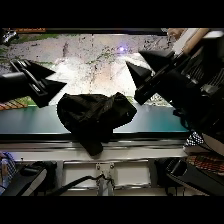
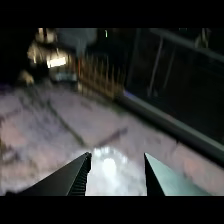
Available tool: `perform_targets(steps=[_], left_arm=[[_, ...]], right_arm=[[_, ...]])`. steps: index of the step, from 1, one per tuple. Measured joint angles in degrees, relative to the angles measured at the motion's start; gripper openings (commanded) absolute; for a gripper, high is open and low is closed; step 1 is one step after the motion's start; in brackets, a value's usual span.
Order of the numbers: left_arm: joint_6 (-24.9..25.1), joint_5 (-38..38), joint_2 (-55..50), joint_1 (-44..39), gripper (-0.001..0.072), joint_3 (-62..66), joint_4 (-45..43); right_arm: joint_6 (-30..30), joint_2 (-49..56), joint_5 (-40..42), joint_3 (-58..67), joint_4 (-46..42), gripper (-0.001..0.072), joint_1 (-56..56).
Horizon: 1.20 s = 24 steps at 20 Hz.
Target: Fold the clothes and pants, and hang the long-sleeved shirts on hangers.
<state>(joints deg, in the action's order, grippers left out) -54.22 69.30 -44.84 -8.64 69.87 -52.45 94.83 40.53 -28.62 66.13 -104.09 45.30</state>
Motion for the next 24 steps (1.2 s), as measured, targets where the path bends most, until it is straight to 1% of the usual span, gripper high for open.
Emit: perform_targets(steps=[2, 4, 5, 6, 7, 8, 9, 11, 12, 13, 14, 15, 19, 24], left_arm=[[-0.94, -0.52, -0.15, -0.46, 0.0469, -5.11, 0.59], [-1.42, -2.78, -0.35, -1.66, 0.0478, -10.12, 0.85], [-1.6, -4.0, -0.7, -2.8, 0.0488, -12.13, 1.11], [-1.64, -5.11, -1.25, -4.17, 0.049, -13.42, 1.29], [-1.73, -6.29, -2.12, -6.05, 0.0508, -14.45, 1.11], [-1.79, -7.19, -3.15, -8.26, 0.0539, -15.1, 0.48], [-1.81, -8.17, -4.48, -11.02, 0.0583, -15.63, -0.87], [-1.97, -10.75, -7.74, -16.76, 0.0593, -16.24, -5.16], [-2.25, -12.41, -9.53, -19.39, 0.0641, -16.44, -7.21], [-2.91, -14.69, -11.52, -21.84, 0.0668, -16.55, -9.27], [-3.91, -17.25, -13.35, -23.63, 0.067, -16.61, -10.84], [-5.4, -19.93, -15.41, -25.07, 0.0703, -16.61, -12.11], [-10.12, -28.57, -22.49, -27.61, 0.0703, -16.63, -14.01], [-11.69, -37.22, -29.68, -28.35, 0.07, -16.59, -13.53]], right_arm=[[0.0, 0.0, 4.02, 0.0, 1.14, 0.0405, 0.02], [-0.02, 0.02, 4.04, 0.02, 1.88, 0.0406, 0.0], [-0.09, 0.2, 2.12, 0.02, 1.53, 0.0407, -0.33], [0.07, 0.68, -0.81, -0.09, 0.79, 0.043, -1.44], [1.64, 1.49, -4.35, -0.33, 0.11, 0.0497, -3.48], [3.72, 2.64, -8.41, -0.72, -0.11, 0.0512, -6.43], [5.38, 3.89, -12.17, -1.11, 0.24, 0.0512, -9.62], [7.72, 6.56, -18.97, -2.27, 3.13, 0.0512, -16.52], [8.41, 7.54, -20.9, -2.89, 4.68, 0.0512, -19.08], [8.83, 8.35, -22.29, -3.5, 6.47, 0.0512, -21.05], [9.33, 9.2, -23.54, -4.15, 8.07, 0.0512, -22.62], [9.7, 9.86, -24.57, -4.68, 9.22, 0.0512, -23.69], [10.19, 11.87, -26.29, -6.23, 14.64, 0.0512, -25.81], [10.6, 12.94, -27.02, -6.73, 20.98, 0.0512, -26.43]])
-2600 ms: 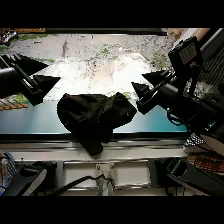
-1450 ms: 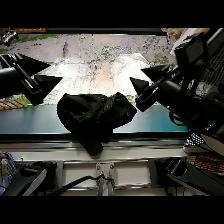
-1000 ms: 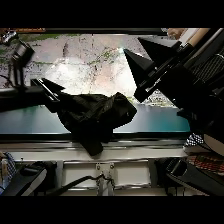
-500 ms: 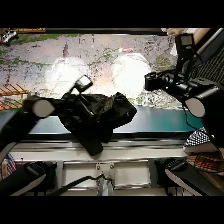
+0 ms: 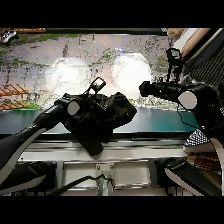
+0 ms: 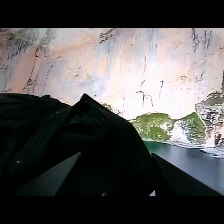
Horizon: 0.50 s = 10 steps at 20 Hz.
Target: Fold the clothes and pants, and hang the long-sleeved shirts on hangers.
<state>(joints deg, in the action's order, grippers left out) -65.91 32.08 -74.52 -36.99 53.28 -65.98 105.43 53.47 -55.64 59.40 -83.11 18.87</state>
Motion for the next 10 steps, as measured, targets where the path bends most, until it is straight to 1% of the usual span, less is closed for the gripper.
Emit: perform_targets(steps=[1, 2, 3, 4, 6, 7, 8, 10], left_arm=[[0.02, -1.25, -1.33, -0.09, 0.0636, 0.09, 0.09], [0.09, -2.12, -2.38, -0.22, 0.0399, 0.22, 0.31], [0.55, -2.71, -3.28, -0.37, 0.0134, 0.35, 0.37], [1.18, -3.21, -3.82, -0.44, 0.0022, 0.46, 0.37], [2.45, -3.8, -4.0, -0.04, 0.0022, 0.59, 0.02], [2.69, -3.87, -3.43, 0.59, 0.0022, 0.63, -0.26], [2.95, -3.85, -2.36, 1.42, 0.0022, 0.7, -0.26], [3.06, -4.28, 1.51, 4.46, 0.0022, 0.81, -0.94]], right_arm=[[0.02, 0.04, -0.07, -0.02, 1.2, 0.0512, -0.04], [0.02, 0.11, -0.15, -0.09, 2.36, 0.0512, -0.07], [0.0, 0.17, -0.17, -0.09, 3.32, 0.0512, -0.09], [0.02, 0.17, -0.2, -0.09, 4.24, 0.0512, -0.09], [0.02, 0.17, -0.63, -0.09, 5.66, 0.0511, -0.09], [0.02, 0.17, -1.16, -0.11, 6.08, 0.0496, 0.04], [0.02, 0.17, -2.05, -0.22, 6.03, 0.0473, 0.44], [1.09, -0.37, -3.28, -1.4, 4.44, 0.0472, 2.16]])
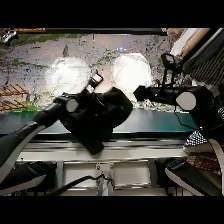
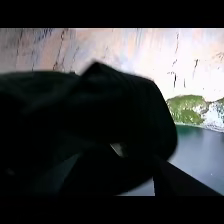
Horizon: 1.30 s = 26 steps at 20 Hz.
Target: Fold the clothes and pants, and hang the long-sleeved shirts on hangers.
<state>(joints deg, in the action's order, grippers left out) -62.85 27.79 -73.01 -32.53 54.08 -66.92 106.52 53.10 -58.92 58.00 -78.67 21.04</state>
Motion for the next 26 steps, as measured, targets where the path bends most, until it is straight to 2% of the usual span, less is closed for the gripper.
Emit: perform_targets(steps=[4, 6, 9, 11, 14, 19, 20, 21, 23, 24, 26], left_arm=[[-1.09, 0.0, 11.5, 6.05, 0.0022, 0.02, -0.26], [-1.36, 0.39, 17.03, 7.61, 0.0021, 0.02, -0.96], [-1.51, 2.51, 22.86, 8.59, 0.0022, 0.04, -2.49], [-1.55, 3.98, 24.87, 8.87, 0.0021, 0.02, -3.5], [-1.68, 5.77, 26.25, 9.05, 0.0021, 0.02, -4.17], [-1.68, 6.91, 26.91, 9.14, 0.0021, 0.02, -4.57], [-1.68, 6.95, 26.95, 9.14, 0.0021, 0.02, -4.61], [-1.7, 6.95, 26.97, 9.14, 0.0021, 0.02, -4.74], [-1.68, 6.82, 26.99, 9.14, 0.0021, 0.02, -5.2], [-1.7, 6.23, 26.99, 9.16, 0.0021, 0.02, -5.57], [-1.7, 4.57, 26.99, 9.16, 0.0021, 0.02, -6.08]], right_arm=[[6.36, -2.49, 1.86, -7.85, -3.41, 0.0474, 5.79], [8.94, -3.1, 7.17, -13.38, -3.04, 0.0479, 9.01], [10.95, -3.06, 20.63, -19.76, 0.68, 0.0543, 12.26], [11.13, -1.38, 27.96, -21.24, 2.1, 0.0582, 13.22], [9.25, 3.61, 33.9, -20.61, 5.07, 0.0633, 13.88], [6.97, 14.67, 37.88, -15.52, 8.63, 0.0635, 14.25], [6.91, 16.76, 38.71, -14.16, 8.92, 0.0617, 14.29], [6.75, 18.6, 39.41, -12.94, 9.16, 0.0511, 14.29], [6.51, 21.79, 41.13, -10.6, 9.46, 0.0167, 14.29], [6.49, 22.77, 41.97, -9.68, 9.53, 0.0029, 14.29], [6.29, 22.99, 43.43, -8.2, 9.2, 0.0029, 14.29]])
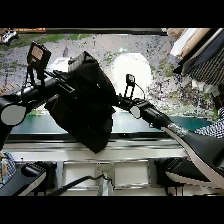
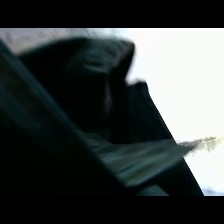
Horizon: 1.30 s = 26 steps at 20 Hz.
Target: Fold the clothes and pants, and hang the long-sleeved shirts on hangers.
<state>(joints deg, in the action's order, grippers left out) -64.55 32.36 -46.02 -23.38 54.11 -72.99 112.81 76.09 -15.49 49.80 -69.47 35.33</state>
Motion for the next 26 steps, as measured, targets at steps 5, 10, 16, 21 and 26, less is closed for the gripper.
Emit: perform_targets(steps=[5, 10, 16, 21, 26], left_arm=[[-0.04, -8.2, 0.13, 0.0, 0.0021, 0.33, -1.33], [-2.67, -13.22, 0.9, 0.0, 0.0021, 2.62, -1.79], [-3.5, -11.5, 2.14, 0.0, 0.0021, 3.28, -2.03], [-3.65, -10.36, 2.69, -0.02, 0.0021, 3.34, -2.03], [-3.65, -7.78, 2.78, -0.11, 0.0021, 3.34, -2.03]], right_arm=[[-6.27, -9.81, 0.87, 5.25, -3.91, 0.0029, -0.09], [-15.08, -20.79, -7.48, 17.03, -7.8, 0.054, -3.91], [-10.05, -22.08, -22.51, 12.85, -0.37, 0.0542, -6.93], [3.69, -20.7, -10.88, -3.54, 14.23, 0.0639, -6.64], [4.61, -12.72, -2.32, -6.01, 30.95, 0.064, -2.64]])
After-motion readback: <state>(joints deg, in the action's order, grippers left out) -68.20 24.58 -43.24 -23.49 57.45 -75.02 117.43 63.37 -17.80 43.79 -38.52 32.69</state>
